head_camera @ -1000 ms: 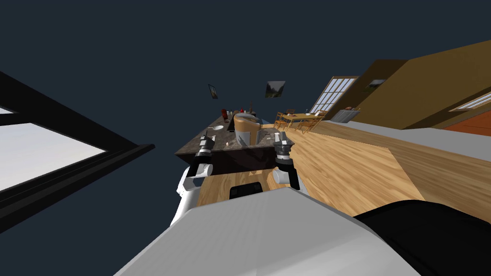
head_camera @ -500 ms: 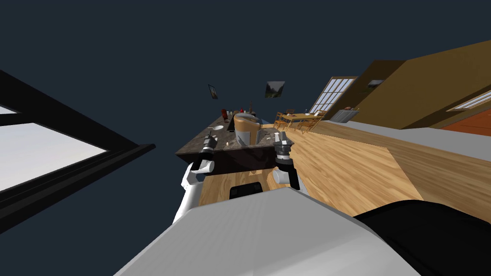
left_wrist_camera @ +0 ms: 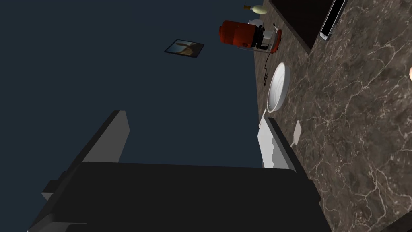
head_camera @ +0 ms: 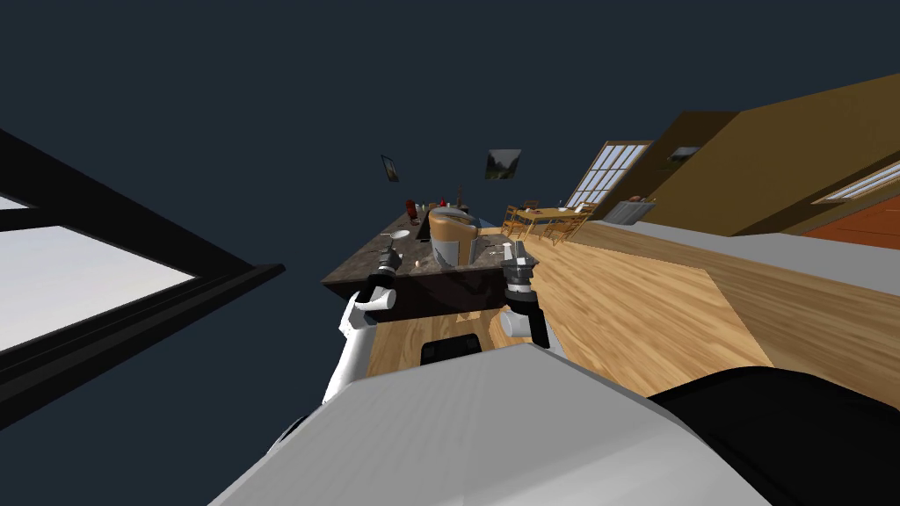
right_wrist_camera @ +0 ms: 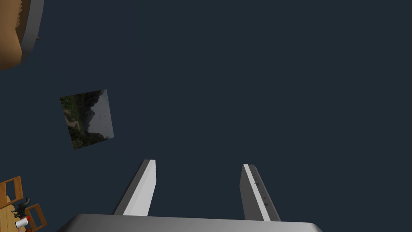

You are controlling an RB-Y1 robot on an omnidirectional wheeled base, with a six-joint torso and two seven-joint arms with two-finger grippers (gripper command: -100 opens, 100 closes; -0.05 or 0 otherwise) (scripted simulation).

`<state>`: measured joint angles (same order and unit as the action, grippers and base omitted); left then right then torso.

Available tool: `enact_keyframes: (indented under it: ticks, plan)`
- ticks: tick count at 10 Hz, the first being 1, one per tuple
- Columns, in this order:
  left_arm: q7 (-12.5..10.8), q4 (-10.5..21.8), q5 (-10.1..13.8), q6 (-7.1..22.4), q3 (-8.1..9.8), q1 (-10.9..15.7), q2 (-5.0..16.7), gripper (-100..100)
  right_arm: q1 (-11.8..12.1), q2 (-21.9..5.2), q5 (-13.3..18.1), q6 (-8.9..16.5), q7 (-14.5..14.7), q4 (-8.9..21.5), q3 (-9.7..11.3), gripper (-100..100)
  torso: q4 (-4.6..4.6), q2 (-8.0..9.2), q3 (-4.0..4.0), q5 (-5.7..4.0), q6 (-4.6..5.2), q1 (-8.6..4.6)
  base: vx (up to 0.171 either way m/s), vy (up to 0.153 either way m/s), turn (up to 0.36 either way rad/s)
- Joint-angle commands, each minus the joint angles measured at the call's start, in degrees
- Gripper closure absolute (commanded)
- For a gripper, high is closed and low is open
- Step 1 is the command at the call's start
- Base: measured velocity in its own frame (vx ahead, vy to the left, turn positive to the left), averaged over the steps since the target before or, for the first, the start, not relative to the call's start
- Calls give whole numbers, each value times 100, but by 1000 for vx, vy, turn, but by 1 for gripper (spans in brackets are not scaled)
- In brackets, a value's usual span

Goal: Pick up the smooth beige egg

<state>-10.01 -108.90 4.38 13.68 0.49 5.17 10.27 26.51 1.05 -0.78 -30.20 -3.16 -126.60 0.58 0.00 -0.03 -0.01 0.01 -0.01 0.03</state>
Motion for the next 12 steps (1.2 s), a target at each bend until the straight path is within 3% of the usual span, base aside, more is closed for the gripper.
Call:
enact_keyframes:
  ticks: [1, 2, 3, 6, 8, 9, 12]
  plan:
    - [2, 87, 15, 286, 5, 99, 1, -100, 0, 0, 0, 0, 0, 0, 0, 0, 0, 0, 0, 0, 0, 0, 4, 12, -15]
    - [21, 289, 36, 464, 12, 317, -19, -100, 0, 0, 0, 0, 0, 0, 0, 0, 0, 0, 0, 0, -1, 0, 9, 20, -17]
    - [21, 289, 36, 658, 12, 317, -19, -100, 0, 0, 0, 0, 0, 0, 0, 0, -1, -3, -2, 1, -1, 3, 10, 19, -14]
    - [88, 702, 88, 1172, 35, 745, -65, -100, 0, 0, 0, 0, 0, 0, 0, 0, -2, -5, -3, 1, -2, 4, 18, 21, -21]
    - [88, 702, 88, 1405, 35, 745, -65, -100, 0, 0, 0, 0, 0, 0, 0, 0, -2, -8, -5, 1, -2, 3, 14, 13, -9]
    - [135, 910, 117, 1590, 51, 951, -88, -100, 0, 0, 0, 0, 0, 0, 0, 0, -1, -3, -2, 1, -3, 1, 20, 15, -23]
    - [189, 1117, 149, 2065, 70, 1150, -110, -100, 0, 0, 0, 0, 0, 0, 0, 0, -2, -10, -6, 1, -1, 6, 25, 25, -22]
